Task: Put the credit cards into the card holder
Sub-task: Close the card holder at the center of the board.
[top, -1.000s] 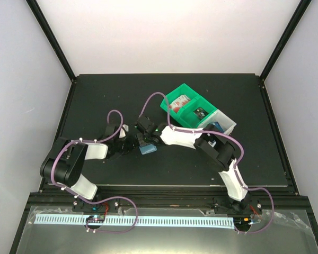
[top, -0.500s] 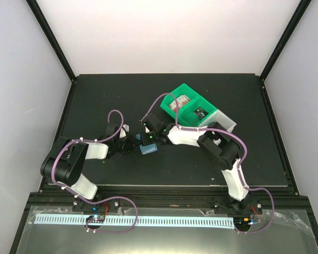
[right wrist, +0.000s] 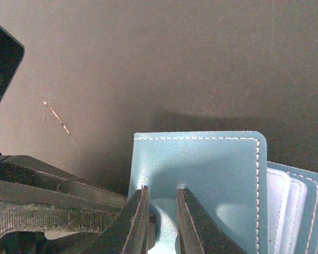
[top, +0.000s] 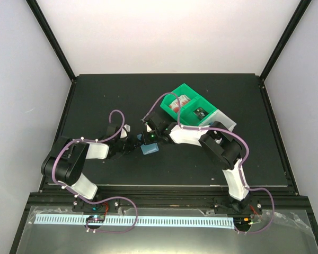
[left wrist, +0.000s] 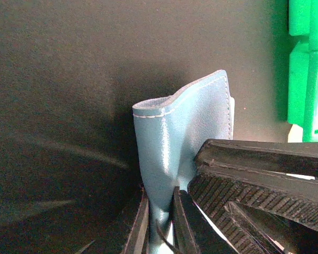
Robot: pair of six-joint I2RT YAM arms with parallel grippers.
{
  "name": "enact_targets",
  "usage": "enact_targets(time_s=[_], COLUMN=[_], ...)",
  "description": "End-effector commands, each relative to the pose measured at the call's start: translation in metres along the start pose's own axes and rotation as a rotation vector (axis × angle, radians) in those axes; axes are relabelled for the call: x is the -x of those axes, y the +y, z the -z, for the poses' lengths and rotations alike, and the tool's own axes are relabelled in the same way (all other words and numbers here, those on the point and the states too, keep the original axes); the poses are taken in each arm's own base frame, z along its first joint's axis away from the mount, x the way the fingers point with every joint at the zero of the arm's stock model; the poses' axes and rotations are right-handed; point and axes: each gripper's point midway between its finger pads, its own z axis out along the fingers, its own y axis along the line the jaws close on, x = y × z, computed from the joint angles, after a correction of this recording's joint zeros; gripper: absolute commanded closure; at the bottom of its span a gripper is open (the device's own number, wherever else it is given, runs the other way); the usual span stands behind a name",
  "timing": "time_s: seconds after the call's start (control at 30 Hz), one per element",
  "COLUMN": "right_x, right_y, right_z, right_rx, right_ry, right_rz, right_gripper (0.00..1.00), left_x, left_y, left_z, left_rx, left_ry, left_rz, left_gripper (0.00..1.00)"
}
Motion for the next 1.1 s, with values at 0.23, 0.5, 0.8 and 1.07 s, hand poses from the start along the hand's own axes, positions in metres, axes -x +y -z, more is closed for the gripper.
enact_targets(time_s=[0.23, 0.5, 0.8, 1.07], right_x=[-0.002, -0.007, -0.013, -0.022], right_y=[-0.001, -0.024, -0.024, -0.032], right_z=[0.034, 0.045, 0.041, 0.031], right_rx=[-0.076, -0.189, -0.301, -0.492], right_ry=[0.008, -0.016, 0.016, 0.032], right_rz=[0.056, 0.043, 0.182, 0.347], right_gripper=[0.82, 0.79, 0.69, 0.54], left_x=[-0.029, -0.029, -0.030, -0.030], left_y=[0.028, 0.029, 0.029, 0.029], left_z=[-0.006, -0.007, -0.007, -0.008], left_rx=[0.097, 0.097, 0.097, 0.095], left_ry=[0.095, 0.101, 0.101, 0.107], left_rz=[0.027, 0.024, 0.025, 0.028], left_gripper=[0.87, 0.86, 0.86, 0.86])
